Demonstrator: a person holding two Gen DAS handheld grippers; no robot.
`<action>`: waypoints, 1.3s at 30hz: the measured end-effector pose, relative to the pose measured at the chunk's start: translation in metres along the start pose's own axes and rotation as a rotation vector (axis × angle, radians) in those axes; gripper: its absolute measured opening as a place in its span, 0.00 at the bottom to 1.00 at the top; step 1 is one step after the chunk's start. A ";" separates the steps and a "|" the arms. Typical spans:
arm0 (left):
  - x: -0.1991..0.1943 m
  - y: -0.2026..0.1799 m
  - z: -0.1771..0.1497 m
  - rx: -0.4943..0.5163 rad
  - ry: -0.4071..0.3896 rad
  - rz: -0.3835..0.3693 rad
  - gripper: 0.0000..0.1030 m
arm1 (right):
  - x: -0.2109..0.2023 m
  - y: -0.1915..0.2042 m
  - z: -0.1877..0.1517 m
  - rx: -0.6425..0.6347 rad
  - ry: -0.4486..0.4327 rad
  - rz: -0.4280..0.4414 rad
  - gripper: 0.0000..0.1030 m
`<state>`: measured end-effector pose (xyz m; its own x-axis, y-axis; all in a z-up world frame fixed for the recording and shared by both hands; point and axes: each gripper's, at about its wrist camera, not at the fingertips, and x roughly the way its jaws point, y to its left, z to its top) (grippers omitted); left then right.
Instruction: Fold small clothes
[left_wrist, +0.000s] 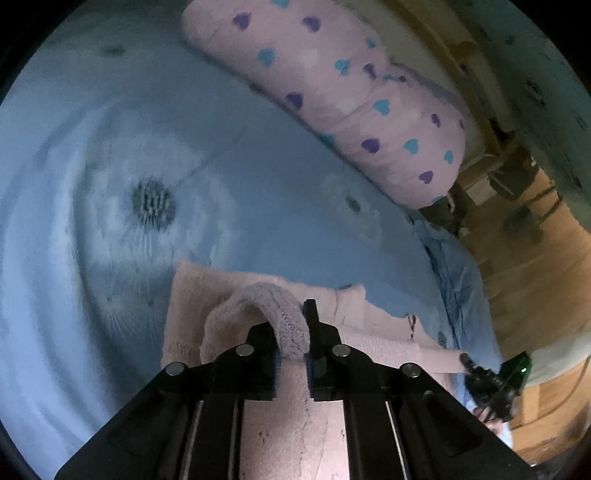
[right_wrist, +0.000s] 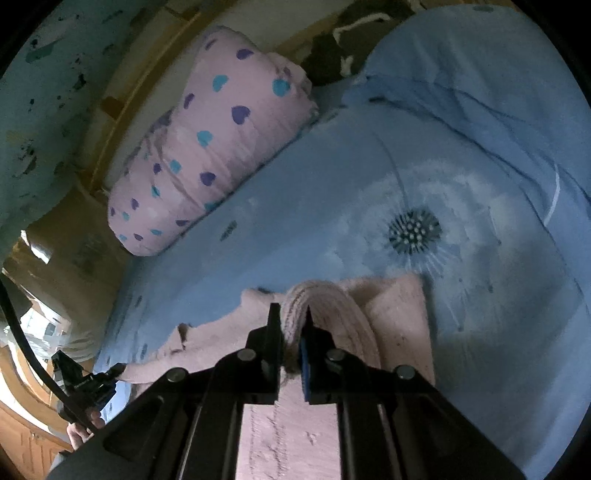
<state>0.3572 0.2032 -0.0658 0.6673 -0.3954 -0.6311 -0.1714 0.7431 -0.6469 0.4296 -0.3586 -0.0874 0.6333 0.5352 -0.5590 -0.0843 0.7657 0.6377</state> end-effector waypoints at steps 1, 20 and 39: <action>0.000 0.002 0.000 -0.010 0.004 -0.007 0.07 | 0.001 -0.002 -0.001 0.005 0.002 -0.009 0.11; -0.005 -0.001 0.001 0.009 0.034 0.005 0.34 | -0.009 -0.017 0.000 0.094 -0.017 -0.003 0.43; -0.063 -0.011 -0.049 0.133 0.031 0.084 0.49 | -0.081 -0.003 -0.041 -0.061 0.025 0.002 0.78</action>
<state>0.2815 0.1938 -0.0398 0.6318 -0.3440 -0.6946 -0.1264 0.8384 -0.5302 0.3473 -0.3891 -0.0656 0.6140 0.5450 -0.5710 -0.1331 0.7845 0.6057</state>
